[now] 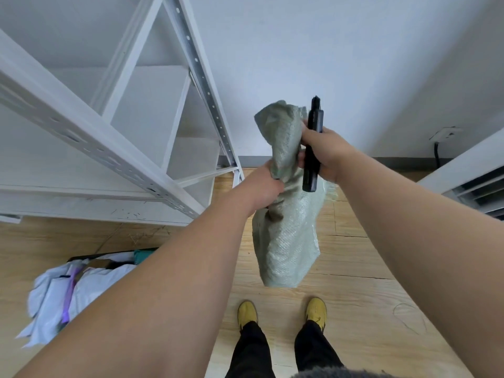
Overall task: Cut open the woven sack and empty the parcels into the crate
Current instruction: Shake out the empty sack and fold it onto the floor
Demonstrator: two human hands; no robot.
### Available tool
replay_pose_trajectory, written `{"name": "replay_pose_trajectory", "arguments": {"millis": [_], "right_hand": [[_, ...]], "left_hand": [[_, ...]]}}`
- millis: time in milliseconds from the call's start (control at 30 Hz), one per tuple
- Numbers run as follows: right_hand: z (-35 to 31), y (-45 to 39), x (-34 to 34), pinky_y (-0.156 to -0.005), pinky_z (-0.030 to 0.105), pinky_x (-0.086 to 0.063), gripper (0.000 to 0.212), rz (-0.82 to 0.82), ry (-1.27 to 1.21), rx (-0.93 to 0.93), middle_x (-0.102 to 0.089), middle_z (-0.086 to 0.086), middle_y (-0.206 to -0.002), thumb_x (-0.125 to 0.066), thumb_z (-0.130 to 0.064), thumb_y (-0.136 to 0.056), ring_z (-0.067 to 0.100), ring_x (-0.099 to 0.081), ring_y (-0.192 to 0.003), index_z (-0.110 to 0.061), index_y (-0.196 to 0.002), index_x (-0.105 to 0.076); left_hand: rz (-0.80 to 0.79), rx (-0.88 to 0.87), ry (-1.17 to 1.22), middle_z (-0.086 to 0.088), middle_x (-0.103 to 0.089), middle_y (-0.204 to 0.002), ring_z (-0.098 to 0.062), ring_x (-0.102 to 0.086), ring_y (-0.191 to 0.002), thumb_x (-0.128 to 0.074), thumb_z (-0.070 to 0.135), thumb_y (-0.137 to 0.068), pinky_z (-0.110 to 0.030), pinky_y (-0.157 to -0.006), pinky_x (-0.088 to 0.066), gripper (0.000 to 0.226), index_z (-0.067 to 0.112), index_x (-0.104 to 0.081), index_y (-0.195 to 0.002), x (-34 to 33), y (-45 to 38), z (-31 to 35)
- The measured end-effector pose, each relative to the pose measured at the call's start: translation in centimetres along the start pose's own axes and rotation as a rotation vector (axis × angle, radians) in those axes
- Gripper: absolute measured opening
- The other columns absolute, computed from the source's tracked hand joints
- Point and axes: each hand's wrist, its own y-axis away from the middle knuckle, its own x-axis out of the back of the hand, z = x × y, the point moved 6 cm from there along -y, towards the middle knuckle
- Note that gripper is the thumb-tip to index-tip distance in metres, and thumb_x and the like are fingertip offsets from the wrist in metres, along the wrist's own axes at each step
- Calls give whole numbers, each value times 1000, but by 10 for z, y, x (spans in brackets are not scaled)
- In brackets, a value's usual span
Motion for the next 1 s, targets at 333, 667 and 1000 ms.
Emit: {"name": "replay_pose_trajectory", "arguments": {"millis": [333,667,1000], "right_hand": [[23,-1,44,-84,47,-57,90,99,-146,-385,-72,-1,-102,-74,-75,-49,22,-70,-91,-12,-113,-68],[95,14,51,-86,44,-54,43,429,-148,-488,-70,8,-96,-72,-21,-75,26,-69,-84,-17,-116,-60],[145,45,56,-59,30,-47,39,461,-239,-426,-53,3,-71,-81,-43,-70,17,-46,-55,-17,-89,-60]], "left_hand": [[89,-383,-805,8,-42,-149,-26,-53,-122,-32,-3,-92,-37,-92,-48,78,54,-19,-144,8,1,-10],[682,451,25,-8,-44,-137,-30,-48,-123,-64,24,-86,-40,-101,-42,57,22,-39,-137,32,0,-85],[284,490,1065,-14,-70,-112,-29,-72,-89,-64,4,-88,-38,-61,-60,42,11,-55,-128,-52,-28,-112]]}}
